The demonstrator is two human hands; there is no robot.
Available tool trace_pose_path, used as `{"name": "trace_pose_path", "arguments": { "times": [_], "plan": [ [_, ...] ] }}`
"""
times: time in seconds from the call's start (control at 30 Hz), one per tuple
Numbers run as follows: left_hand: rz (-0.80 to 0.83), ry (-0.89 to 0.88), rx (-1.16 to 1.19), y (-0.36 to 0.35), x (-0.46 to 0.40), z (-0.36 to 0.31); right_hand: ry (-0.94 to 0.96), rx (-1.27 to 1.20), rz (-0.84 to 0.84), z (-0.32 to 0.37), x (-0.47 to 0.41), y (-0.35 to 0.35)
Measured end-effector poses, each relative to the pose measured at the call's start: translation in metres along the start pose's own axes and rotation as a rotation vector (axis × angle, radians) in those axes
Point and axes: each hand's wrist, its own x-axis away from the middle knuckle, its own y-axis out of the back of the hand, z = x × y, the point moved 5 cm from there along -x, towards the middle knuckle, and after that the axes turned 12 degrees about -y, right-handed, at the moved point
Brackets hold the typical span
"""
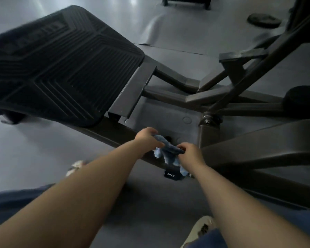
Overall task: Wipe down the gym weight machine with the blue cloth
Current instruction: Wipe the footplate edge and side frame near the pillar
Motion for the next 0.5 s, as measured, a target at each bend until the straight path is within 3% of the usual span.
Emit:
{"name": "trace_pose_path", "arguments": {
  "times": [0.2, 0.43, 0.5],
  "plan": [
    [0.211, -0.216, -0.690, 0.032, -0.020, -0.038, 0.041, 0.012, -0.098, 0.017, -0.010, 0.020],
    [0.317, -0.379, -0.968, 0.061, -0.046, -0.043, 0.069, 0.121, -0.160, 0.044, -0.038, 0.020],
    [0.324, -0.370, -0.833, 0.054, -0.051, -0.027, 0.083, 0.182, -0.183, 0.045, -0.050, 0.015]
  ]
}}
